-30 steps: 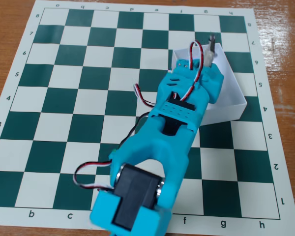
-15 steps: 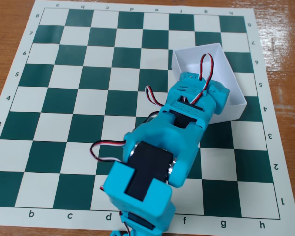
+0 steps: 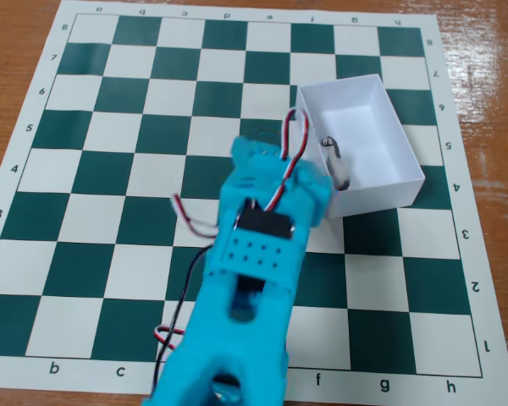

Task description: Grab the toy horse and put it in the box.

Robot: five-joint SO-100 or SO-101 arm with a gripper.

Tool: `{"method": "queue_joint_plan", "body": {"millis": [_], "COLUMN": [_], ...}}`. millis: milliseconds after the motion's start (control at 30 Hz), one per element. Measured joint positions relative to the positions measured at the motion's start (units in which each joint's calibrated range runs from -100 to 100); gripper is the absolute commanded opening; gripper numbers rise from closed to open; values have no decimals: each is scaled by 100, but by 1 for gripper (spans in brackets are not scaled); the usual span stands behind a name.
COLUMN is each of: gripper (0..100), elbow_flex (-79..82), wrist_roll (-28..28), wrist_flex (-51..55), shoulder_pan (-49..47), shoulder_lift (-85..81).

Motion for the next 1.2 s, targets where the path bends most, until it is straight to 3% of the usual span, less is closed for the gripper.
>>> {"method": "queue_joint_plan", "body": {"millis": [200,600,900,1200], "gripper": [35,35,35,35], "elbow_flex": [1949,2176,2176,2176], "wrist_roll": [-83,-307,-307,-307], "wrist_flex": [1322,4343,5271,5350], "shoulder_pan": [-583,-799,-784,-709], "shoulder_lift": [-2962,-4681,-4757,-4757]}}
